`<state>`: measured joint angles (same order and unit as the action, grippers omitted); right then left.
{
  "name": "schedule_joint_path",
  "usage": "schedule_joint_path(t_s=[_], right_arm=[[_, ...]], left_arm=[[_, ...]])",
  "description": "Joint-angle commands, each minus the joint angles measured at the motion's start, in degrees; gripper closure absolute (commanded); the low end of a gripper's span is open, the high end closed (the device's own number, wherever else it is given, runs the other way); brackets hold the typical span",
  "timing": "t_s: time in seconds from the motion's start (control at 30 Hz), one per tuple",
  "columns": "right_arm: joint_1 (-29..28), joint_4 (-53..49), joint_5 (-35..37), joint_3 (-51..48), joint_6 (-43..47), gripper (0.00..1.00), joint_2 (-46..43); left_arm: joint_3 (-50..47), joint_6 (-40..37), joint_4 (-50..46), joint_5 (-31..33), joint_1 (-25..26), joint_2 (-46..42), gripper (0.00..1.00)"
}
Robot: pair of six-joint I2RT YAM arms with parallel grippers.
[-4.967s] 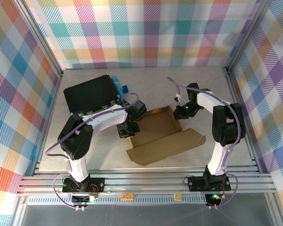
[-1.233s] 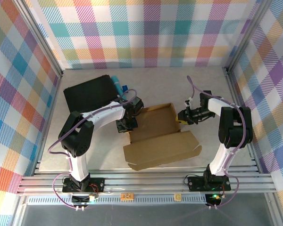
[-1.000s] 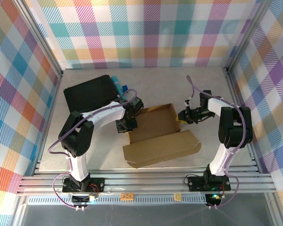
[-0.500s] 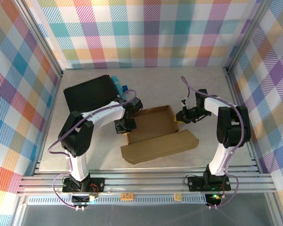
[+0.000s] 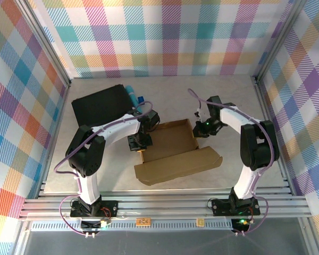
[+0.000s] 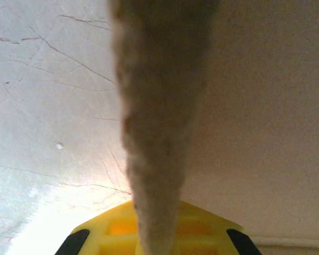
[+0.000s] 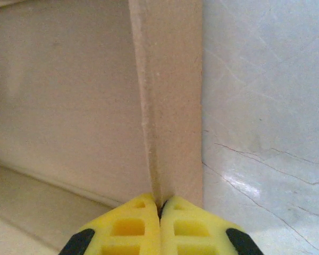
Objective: Fold the paper box
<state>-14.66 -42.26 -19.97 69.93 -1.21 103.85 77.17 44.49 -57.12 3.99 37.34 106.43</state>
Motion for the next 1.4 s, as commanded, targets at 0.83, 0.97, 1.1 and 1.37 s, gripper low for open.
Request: schedule_joint_path(t_s=[0.83, 0.97, 1.1, 1.37], right_arm=[[-23.92, -8.79, 47.16, 1.47, -16.00, 1.00, 5.55], [-24.10, -8.29, 44.67, 2.07, -14.57, 1.00, 5.48], [-23.65, -8.26, 34.90, 4.70, -8.27, 0.80, 4.07], [-9.52, -11.71, 2.45, 10.13, -0.45, 0.52, -1.90]], left_arm=[[0.88, 1.12, 3.60, 0.23, 0.01, -0.35, 1.00], [0.71, 0.99, 3.64, 0.23, 0.01, -0.48, 1.00], [0.46, 0.76, 3.73, 0.15, 0.01, -0.44, 1.00], [-0.90, 0.07, 4.74, -0.05, -0.08, -1.40, 1.00]])
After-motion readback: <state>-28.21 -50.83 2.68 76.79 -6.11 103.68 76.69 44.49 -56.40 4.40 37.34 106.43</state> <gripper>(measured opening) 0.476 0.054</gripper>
